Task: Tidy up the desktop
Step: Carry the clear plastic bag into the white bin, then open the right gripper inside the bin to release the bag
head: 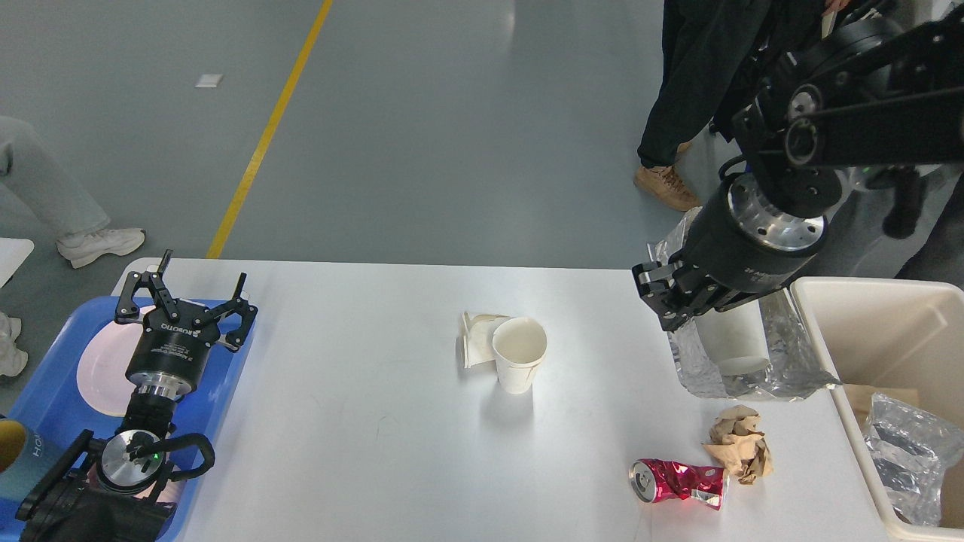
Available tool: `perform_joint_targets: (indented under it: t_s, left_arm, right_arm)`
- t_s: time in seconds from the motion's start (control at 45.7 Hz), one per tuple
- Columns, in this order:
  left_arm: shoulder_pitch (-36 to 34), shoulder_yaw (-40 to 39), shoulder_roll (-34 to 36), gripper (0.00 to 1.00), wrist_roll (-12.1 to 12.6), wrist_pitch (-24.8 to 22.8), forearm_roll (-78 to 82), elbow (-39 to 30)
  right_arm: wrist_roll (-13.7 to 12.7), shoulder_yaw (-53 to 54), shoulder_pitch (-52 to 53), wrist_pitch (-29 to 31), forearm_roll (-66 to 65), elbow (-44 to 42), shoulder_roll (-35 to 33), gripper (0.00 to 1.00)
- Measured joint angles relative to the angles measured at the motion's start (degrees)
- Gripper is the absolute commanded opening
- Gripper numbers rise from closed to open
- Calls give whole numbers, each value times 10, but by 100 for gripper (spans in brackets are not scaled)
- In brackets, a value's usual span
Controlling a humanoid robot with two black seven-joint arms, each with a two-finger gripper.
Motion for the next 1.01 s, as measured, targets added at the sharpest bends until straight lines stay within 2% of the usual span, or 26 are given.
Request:
perform_joint_targets:
  t_s: [0.109,0.394,0.547,0.788,0.897,1.007]
  left_arm:
    - [0,0,0,96,0,0,0,0]
    - [0,0,0,96,0,0,0,0]
    - [0,0,0,96,0,0,0,0]
    - [0,0,0,96,0,0,0,0]
    - [0,0,0,96,0,0,0,0]
    - [0,0,0,96,0,0,0,0]
  right_arm:
    - [14,-25,8,6,0,0,0,0]
    - [16,-136,-32,-4,-29,-32,-27,0]
    - [15,-174,-136,-10,-101,-128,-106,0]
    - [15,-143,-363,-25,-135,-342,-207,0]
    - [15,-108,-473,-64,-135,-416,-225,0]
    - [15,-87,-574,-133,-135,-471,-227,0]
